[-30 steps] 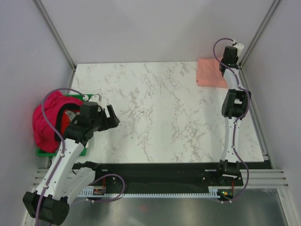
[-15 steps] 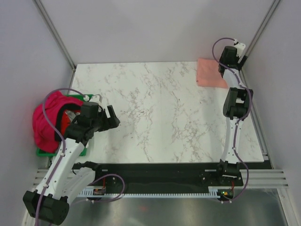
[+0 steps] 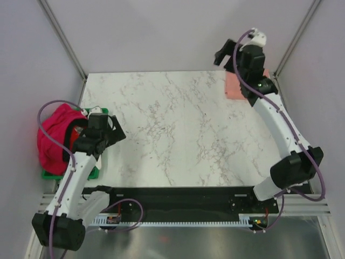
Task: Fold and stack the t-shirts
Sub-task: Reset both grippers
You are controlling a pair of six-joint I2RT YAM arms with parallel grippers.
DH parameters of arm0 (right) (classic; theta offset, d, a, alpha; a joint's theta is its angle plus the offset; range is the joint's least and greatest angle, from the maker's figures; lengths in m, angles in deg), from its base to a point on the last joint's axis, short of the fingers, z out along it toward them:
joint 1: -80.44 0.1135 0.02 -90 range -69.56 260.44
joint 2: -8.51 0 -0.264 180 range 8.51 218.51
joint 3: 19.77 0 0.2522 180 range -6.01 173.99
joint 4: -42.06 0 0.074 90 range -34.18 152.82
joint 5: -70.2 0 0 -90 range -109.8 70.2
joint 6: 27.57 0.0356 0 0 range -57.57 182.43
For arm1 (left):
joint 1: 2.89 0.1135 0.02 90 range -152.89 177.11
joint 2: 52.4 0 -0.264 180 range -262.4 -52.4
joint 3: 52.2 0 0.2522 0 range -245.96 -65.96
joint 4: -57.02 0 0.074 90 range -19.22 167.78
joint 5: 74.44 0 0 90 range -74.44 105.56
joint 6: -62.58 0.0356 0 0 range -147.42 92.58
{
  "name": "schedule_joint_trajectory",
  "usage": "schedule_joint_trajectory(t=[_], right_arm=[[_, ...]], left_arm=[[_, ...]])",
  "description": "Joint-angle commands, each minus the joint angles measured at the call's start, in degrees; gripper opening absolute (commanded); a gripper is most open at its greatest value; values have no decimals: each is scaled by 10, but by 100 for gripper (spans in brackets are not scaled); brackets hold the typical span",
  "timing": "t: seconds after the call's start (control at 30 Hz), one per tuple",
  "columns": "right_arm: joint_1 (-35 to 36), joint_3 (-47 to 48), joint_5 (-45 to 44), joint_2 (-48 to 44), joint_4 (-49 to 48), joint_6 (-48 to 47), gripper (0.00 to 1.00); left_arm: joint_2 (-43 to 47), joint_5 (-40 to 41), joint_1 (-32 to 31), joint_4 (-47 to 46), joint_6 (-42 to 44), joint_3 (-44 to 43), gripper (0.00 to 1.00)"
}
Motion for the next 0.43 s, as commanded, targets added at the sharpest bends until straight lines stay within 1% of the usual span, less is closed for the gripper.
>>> schedule_joint_trajectory(t=[0.0,0.03,0.07,0.1,0.13,0.2,0.23,0.33,0.4], right_arm=[[93,-119,100,-49,97,43,98],[149,-157,97,-78,122,45,98],[175,-173,98,-92,133,45,98],[221,-208,84,-107,144,60,98],[240,-226,79,-137,163,69,98],[283,-268,68,-175,169,98,98],[291,-315,65,-216,168,112,98],[298,-387,85,-268,168,138,98],[304,-398,88,-271,189,132,98]], left_arm=[[-50,8,40,-5,-27,-43,100],[-55,8,45,-5,-26,-48,100],[-57,10,49,-6,-26,-53,100],[-57,21,56,-9,-23,-54,100],[-58,24,57,-13,-21,-54,100],[-64,22,73,-18,-15,-56,100],[-73,19,79,-19,-13,-57,100],[-86,20,111,-22,-8,-56,100],[-97,7,140,-35,-1,-46,100]])
